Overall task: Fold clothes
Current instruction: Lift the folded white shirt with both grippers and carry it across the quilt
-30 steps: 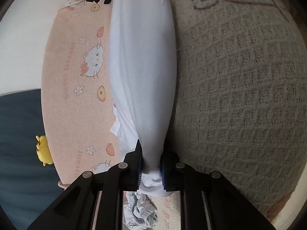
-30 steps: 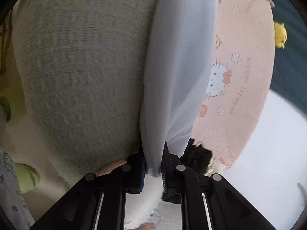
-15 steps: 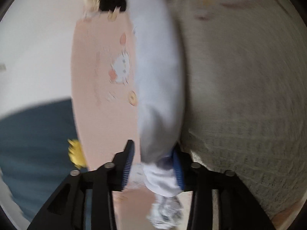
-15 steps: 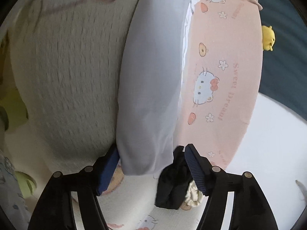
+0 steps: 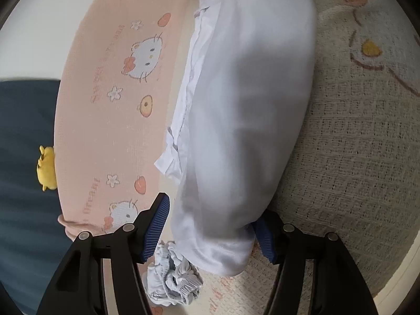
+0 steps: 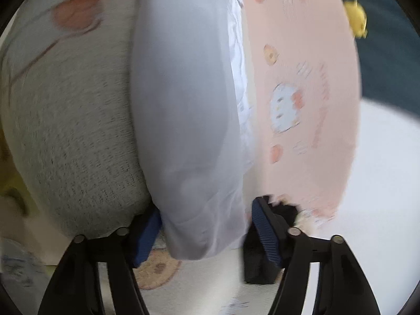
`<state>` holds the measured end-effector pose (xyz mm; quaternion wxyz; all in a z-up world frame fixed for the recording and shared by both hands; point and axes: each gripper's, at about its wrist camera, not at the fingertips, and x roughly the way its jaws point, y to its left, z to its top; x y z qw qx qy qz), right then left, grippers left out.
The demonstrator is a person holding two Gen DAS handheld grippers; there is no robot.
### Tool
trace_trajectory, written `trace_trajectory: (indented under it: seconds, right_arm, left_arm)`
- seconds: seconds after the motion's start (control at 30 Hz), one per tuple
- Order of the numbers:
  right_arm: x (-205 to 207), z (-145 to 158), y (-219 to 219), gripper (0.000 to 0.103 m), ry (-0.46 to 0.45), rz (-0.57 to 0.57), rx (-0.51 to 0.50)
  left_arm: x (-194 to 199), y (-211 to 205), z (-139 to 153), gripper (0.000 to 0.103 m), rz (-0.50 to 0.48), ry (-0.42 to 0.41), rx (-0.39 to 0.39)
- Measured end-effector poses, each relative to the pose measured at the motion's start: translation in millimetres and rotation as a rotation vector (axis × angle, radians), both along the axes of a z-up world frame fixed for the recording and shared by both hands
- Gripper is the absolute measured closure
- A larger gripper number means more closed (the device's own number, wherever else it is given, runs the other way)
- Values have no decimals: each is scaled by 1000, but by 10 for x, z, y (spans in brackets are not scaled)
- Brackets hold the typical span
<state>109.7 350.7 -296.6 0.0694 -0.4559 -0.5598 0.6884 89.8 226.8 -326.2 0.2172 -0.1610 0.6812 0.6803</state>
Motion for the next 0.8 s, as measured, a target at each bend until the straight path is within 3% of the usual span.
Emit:
trace_trajectory:
  seconds: [0.1,0.17,0.27,0.37,0.57,0.7,0.8]
  right_arm:
    - [-116,144,129,63,-48,-115,-182]
    - [-149,206,198,73,-66,-172,-264]
    - [-169,292,256,75,-86,-243,-367]
    - [-149,389,202,75,-101,-282,-435]
    - [-409,518,412,75,-154,-329,-530]
    - [-318,550,276,74,-179,-376,-608]
    - [-452,502,440,75,-200,-429,-680]
  left_arm:
    - [36,-25,-26,49,-7,-19,-11]
    - [53,-52,-38,67,-8,-52,-12]
    - [118,-112,-92,83,-26,-92,-16]
    - [135,-136,-101,84,-31,-110,-25]
    - [-160,-178,150,84,80,-382,70]
    - [-359,-204,257,84,158,-528,133]
    - [-487,-250,317,84,219,-614,200]
